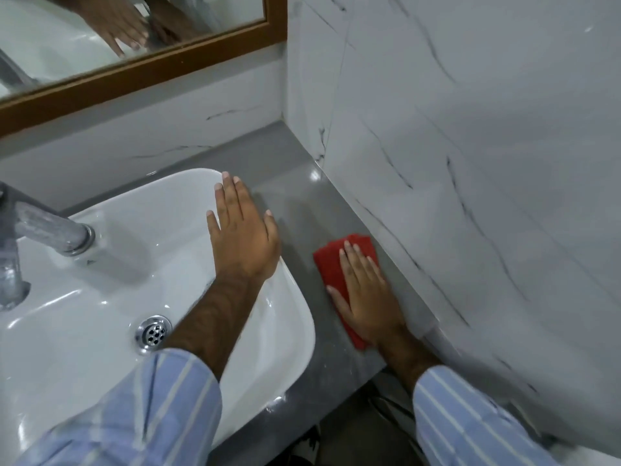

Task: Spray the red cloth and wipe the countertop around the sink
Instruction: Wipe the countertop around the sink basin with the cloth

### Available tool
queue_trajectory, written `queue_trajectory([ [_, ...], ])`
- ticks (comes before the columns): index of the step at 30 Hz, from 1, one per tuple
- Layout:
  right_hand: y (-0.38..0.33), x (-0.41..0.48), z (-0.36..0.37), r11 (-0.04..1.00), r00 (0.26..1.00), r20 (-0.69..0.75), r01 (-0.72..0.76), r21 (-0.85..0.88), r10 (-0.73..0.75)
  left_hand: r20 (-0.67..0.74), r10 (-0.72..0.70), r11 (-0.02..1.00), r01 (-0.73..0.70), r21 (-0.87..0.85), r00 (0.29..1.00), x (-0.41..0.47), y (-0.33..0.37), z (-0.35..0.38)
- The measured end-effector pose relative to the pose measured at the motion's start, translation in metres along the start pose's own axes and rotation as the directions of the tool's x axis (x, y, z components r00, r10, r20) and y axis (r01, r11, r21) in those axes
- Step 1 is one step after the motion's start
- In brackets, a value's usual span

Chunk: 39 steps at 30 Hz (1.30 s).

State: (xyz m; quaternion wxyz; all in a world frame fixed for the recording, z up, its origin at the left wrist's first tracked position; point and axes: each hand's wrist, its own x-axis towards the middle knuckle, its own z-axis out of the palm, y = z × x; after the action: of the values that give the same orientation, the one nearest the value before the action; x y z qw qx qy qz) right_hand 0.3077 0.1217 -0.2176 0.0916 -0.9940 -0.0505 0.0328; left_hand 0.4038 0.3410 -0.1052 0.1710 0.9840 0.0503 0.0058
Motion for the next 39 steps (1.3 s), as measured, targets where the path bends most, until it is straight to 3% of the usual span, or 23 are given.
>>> queue_trajectory([
  [5, 0.02, -0.069, -0.003, 0.953, 0.953, 0.012, -0.302, 0.034, 0.302, 0.028, -0.004, 1.0, 0.005, -0.007, 1.0, -0.005, 0.003, -0.004],
  [9, -0.021, -0.027, -0.001, 0.928, 0.925, -0.073, -0.371, 0.028, 0.373, 0.022, 0.007, 0.999, -0.006, -0.032, 1.0, -0.003, 0.003, -0.005],
  [10, -0.033, -0.013, 0.001, 0.944, 0.942, -0.067, -0.328, 0.031, 0.33, 0.019, 0.006, 0.999, -0.005, -0.033, 1.0, -0.002, 0.002, -0.004],
  [12, -0.051, 0.004, 0.008, 0.995, 0.995, -0.028, -0.099, 0.021, 0.099, 0.009, 0.011, 1.0, -0.01, -0.027, 1.0, 0.0, -0.001, -0.001],
  [14, -0.042, 0.002, 0.007, 0.985, 0.985, 0.04, 0.169, 0.022, -0.17, 0.002, 0.014, 1.0, -0.014, -0.024, 1.0, 0.001, -0.002, 0.0],
  [16, -0.008, -0.015, 0.0, 0.967, 0.964, 0.075, 0.255, 0.008, -0.255, 0.001, 0.022, 1.0, -0.022, -0.005, 1.0, 0.001, -0.003, 0.0],
  [21, 0.067, -0.057, -0.024, 0.998, 0.998, 0.034, 0.05, -0.023, -0.049, 0.031, 0.045, 0.999, -0.045, 0.002, 0.998, -0.003, -0.004, -0.001],
  [26, -0.015, -0.064, 0.006, 0.944, 0.938, -0.11, -0.321, 0.082, 0.328, 0.031, 0.043, 0.998, -0.041, -0.04, 0.999, -0.001, -0.007, -0.001],
  [28, -0.025, -0.083, 0.015, 0.978, 0.978, -0.055, -0.195, 0.068, 0.199, 0.028, 0.042, 0.998, -0.041, -0.046, 0.999, 0.0, -0.01, 0.0],
  [30, 0.008, -0.099, 0.005, 0.997, 0.998, -0.019, -0.06, 0.038, 0.06, 0.034, 0.051, 0.998, -0.049, -0.05, 0.998, 0.001, -0.011, 0.002],
  [33, 0.043, -0.106, -0.009, 0.973, 0.97, -0.07, -0.23, 0.036, 0.232, 0.022, 0.058, 0.996, -0.056, -0.066, 0.998, 0.0, -0.008, 0.004],
  [36, 0.005, -0.095, 0.004, 0.894, 0.877, -0.176, -0.433, 0.115, 0.447, 0.003, 0.052, 0.995, -0.052, -0.09, 0.999, 0.001, -0.007, 0.007],
  [37, -0.012, -0.093, 0.01, 0.888, 0.865, -0.201, -0.443, 0.123, 0.459, 0.003, 0.049, 0.994, -0.049, -0.096, 0.999, 0.002, -0.009, 0.008],
  [39, -0.037, -0.098, 0.018, 0.933, 0.914, -0.192, -0.344, 0.105, 0.358, 0.001, 0.05, 0.994, -0.05, -0.093, 0.999, 0.005, -0.011, 0.011],
])
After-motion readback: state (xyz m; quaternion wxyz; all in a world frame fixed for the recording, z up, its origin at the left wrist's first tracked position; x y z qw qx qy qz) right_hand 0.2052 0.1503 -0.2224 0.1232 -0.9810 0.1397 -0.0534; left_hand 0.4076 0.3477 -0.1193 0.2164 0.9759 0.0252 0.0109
